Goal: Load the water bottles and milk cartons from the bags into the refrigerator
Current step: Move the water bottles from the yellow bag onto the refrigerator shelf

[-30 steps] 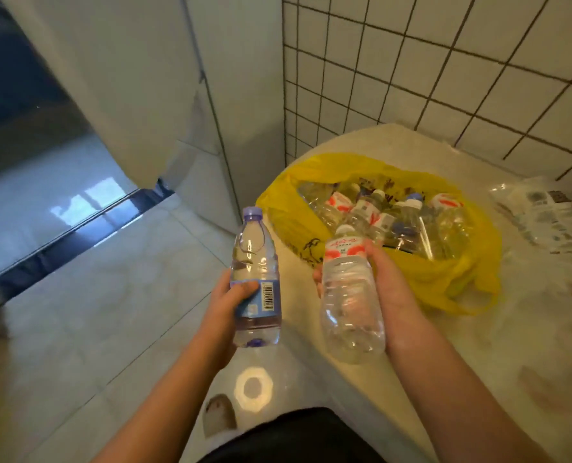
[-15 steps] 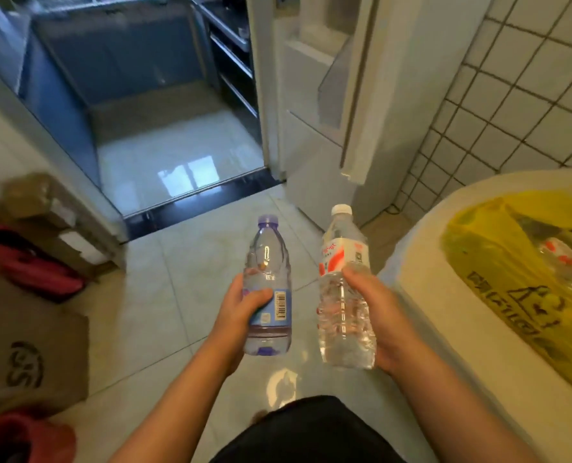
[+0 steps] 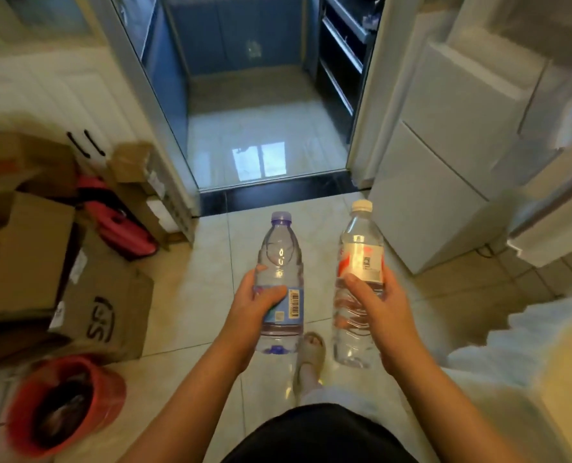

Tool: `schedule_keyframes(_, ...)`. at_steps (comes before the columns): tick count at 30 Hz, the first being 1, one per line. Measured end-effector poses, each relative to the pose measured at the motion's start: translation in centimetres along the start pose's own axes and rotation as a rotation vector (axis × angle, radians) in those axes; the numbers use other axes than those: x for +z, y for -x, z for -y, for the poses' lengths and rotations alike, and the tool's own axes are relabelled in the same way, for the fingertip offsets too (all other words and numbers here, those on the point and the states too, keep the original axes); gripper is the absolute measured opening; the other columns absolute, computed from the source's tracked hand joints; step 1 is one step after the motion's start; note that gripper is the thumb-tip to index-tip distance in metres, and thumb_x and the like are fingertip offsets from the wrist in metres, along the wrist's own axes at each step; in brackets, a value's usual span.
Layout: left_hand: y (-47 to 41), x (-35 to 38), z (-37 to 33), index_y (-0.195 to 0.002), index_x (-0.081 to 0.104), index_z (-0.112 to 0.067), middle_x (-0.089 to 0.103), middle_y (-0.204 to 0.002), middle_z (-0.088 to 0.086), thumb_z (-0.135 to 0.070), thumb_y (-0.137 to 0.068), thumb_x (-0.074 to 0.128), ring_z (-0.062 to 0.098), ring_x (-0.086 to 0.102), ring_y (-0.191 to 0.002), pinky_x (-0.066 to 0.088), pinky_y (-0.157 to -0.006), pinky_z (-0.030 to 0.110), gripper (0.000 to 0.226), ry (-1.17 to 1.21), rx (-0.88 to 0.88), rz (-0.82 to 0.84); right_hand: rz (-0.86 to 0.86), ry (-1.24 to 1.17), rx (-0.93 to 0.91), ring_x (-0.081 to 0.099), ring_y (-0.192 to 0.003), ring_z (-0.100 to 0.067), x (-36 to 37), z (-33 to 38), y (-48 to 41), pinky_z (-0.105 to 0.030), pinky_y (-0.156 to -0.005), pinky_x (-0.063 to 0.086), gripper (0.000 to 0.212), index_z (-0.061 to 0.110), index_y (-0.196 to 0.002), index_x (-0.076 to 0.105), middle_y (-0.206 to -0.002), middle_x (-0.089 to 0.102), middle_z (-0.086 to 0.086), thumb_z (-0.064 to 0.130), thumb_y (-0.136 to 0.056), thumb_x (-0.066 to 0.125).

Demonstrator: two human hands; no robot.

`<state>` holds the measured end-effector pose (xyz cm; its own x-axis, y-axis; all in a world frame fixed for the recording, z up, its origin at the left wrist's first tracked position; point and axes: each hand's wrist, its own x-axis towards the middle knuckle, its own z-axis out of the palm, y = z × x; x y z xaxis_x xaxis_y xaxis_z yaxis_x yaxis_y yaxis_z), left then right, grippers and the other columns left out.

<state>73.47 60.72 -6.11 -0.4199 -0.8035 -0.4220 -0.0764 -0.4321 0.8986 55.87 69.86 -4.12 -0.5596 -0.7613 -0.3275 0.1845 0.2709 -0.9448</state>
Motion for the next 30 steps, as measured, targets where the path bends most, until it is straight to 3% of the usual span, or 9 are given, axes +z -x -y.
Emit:
schedule_keyframes(4,-5.7,-0.8,-2.9,-0.127,0.05,-0.017,0.07,-0.104,0.012,-0.02,-0.091,0.06,0.022,0.073,-0.084,0.058,-0.067,0.03,0.037,-0.018,0.018,-0.068,0.01,0.002,0.006,0.068,-0.099,-0.024,2.5,1.0,-7.7,-0.047,-0.084,0.058,0.054,0.027,-0.135,0.048,-0.119,0.065,-0.004,0.035,-0.087,0.068)
schedule_keyframes(9,-12.7,-1.6,-7.9,-0.127,0.05,-0.018,0.069,-0.103,0.011,-0.018,-0.093,0.06,0.019,0.073,-0.081,0.056,-0.063,0.027,0.035,-0.047,0.035,-0.168,0.064,0.013,-0.02,0.067,-0.099,-0.022,5.9,4.7,-18.0,-0.045,-0.085,0.057,0.053,0.027,-0.137,0.045,-0.123,0.062,-0.004,0.036,-0.089,0.066)
schedule_keyframes(17,-23.7,-0.5,-14.6,-0.128,0.048,-0.022,0.067,-0.111,0.011,-0.021,-0.093,0.06,0.026,0.072,-0.09,0.057,-0.067,0.031,0.037,-0.04,0.062,-0.244,0.078,0.029,-0.066,0.063,-0.094,-0.013,8.8,10.5,-30.4,-0.026,-0.072,0.053,0.043,0.036,-0.127,0.037,-0.124,0.056,0.002,0.037,-0.091,0.062)
schedule_keyframes(21,-30.0,1.1,-17.0,-0.127,0.049,-0.015,0.067,-0.11,0.013,-0.017,-0.093,0.059,0.023,0.071,-0.086,0.056,-0.063,0.027,0.035,-0.067,0.078,-0.216,0.022,0.049,-0.109,0.061,-0.098,-0.014,8.4,12.8,-35.5,-0.016,-0.065,0.048,0.047,0.029,-0.132,0.04,-0.125,0.055,0.003,0.037,-0.091,0.061)
schedule_keyframes(25,-37.6,3.5,-19.6,-0.124,0.049,-0.02,0.067,-0.109,0.007,-0.015,-0.094,0.059,0.019,0.072,-0.083,0.057,-0.064,0.026,0.032,-0.074,0.083,-0.106,-0.062,0.032,-0.157,0.063,-0.092,-0.007,7.1,14.7,-41.4,-0.009,-0.051,0.049,0.052,0.023,-0.137,0.044,-0.122,0.058,0.0,0.03,-0.09,0.064)
schedule_keyframes(27,-41.8,5.1,-21.1,-0.119,0.05,-0.024,0.067,-0.109,0.004,-0.014,-0.094,0.059,0.015,0.073,-0.082,0.057,-0.065,0.024,0.029,-0.094,0.095,-0.029,-0.12,0.025,-0.162,0.064,-0.093,-0.01,6.1,15.6,-44.4,-0.01,-0.053,0.05,0.054,0.019,-0.139,0.044,-0.124,0.059,-0.003,0.026,-0.091,0.065)
schedule_keyframes(30,-48.0,8.1,-24.1,-0.114,0.052,-0.024,0.069,-0.104,0.003,-0.011,-0.093,0.06,0.01,0.073,-0.079,0.056,-0.062,0.02,0.026,-0.127,0.091,0.096,-0.267,0.035,-0.162,0.065,-0.104,-0.021,4.4,17.5,-48.9,-0.02,-0.071,0.054,0.054,0.019,-0.138,0.046,-0.127,0.061,-0.006,0.03,-0.09,0.066)
